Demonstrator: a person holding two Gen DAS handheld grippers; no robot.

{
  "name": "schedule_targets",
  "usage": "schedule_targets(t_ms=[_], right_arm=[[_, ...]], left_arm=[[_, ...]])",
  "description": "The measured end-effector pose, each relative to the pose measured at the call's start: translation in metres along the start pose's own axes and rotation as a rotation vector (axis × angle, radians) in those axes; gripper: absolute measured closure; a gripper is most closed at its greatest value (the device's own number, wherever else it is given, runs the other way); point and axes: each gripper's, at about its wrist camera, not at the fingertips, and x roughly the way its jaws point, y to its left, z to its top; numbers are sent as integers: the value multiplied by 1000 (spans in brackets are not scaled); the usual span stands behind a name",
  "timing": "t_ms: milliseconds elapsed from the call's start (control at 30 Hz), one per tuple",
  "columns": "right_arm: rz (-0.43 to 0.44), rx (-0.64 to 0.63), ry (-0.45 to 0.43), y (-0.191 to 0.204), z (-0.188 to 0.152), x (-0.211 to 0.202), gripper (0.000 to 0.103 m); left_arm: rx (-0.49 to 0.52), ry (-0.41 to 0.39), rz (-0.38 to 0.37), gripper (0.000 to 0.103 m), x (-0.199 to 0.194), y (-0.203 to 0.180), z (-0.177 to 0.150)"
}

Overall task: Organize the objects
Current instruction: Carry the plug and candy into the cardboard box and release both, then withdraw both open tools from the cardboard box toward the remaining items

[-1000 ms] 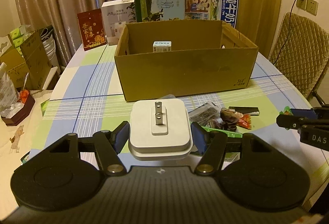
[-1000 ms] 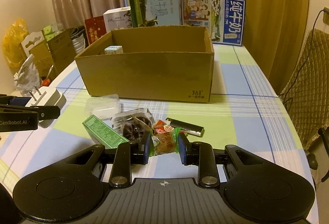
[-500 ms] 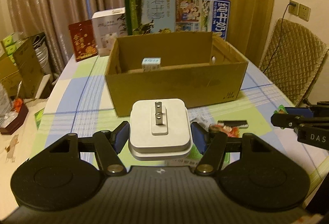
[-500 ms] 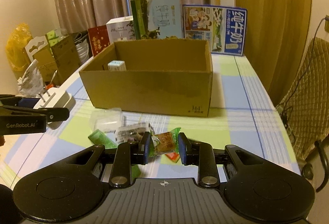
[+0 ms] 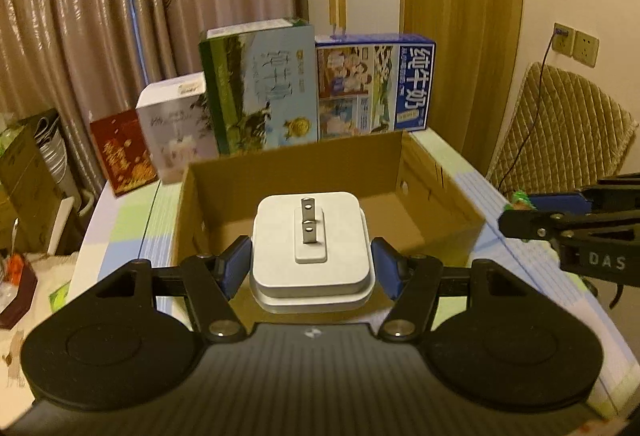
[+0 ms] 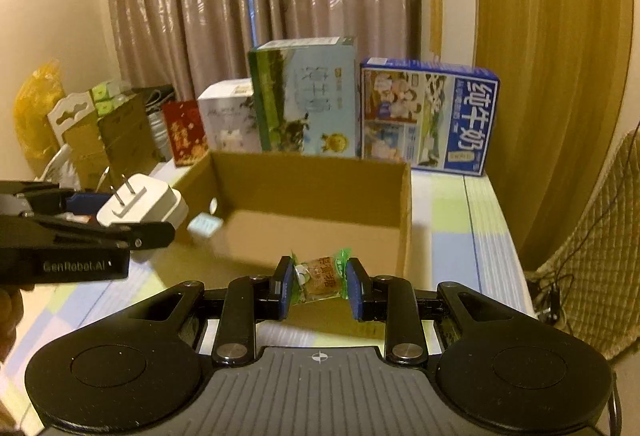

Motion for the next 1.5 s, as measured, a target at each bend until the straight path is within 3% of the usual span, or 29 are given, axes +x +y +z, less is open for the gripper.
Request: schedule_targets(t_ms=[233, 533, 567, 600, 633, 667, 700, 900, 1100, 1267, 1500], right_arm=[[3, 52, 38, -28, 28, 53, 78], [4, 121, 75, -52, 31, 102, 77], [2, 121, 72, -53, 30, 106, 77], [7, 123, 73, -55, 29, 110, 68], [12, 136, 77, -57, 29, 114, 51], [23, 156, 77, -60, 27, 117, 44], [37, 172, 73, -63, 26, 117, 39], [42, 176, 51, -64, 25, 100, 37], [47, 177, 20, -55, 21, 53, 28], [72, 172, 0, -36, -3, 5, 20], [76, 132, 13, -2, -65, -44, 14]], left_arm=[[1, 23, -18, 43, 55, 0, 25], [12, 45, -33, 42, 101, -4, 26], [5, 42, -30, 39, 106, -3, 27], [-3, 44, -28, 34, 109, -1, 27], [-8, 42, -22, 29, 110, 1, 27], [-7, 38, -18, 28, 110, 2, 28], [-6, 30, -12, 26, 108, 4, 29], [-18, -5, -1, 26, 82, 13, 31], [-36, -35, 4, 25, 31, 21, 19], [-75, -39, 18, 22, -15, 30, -11], [-126, -1, 84, 18, -72, 39, -80]])
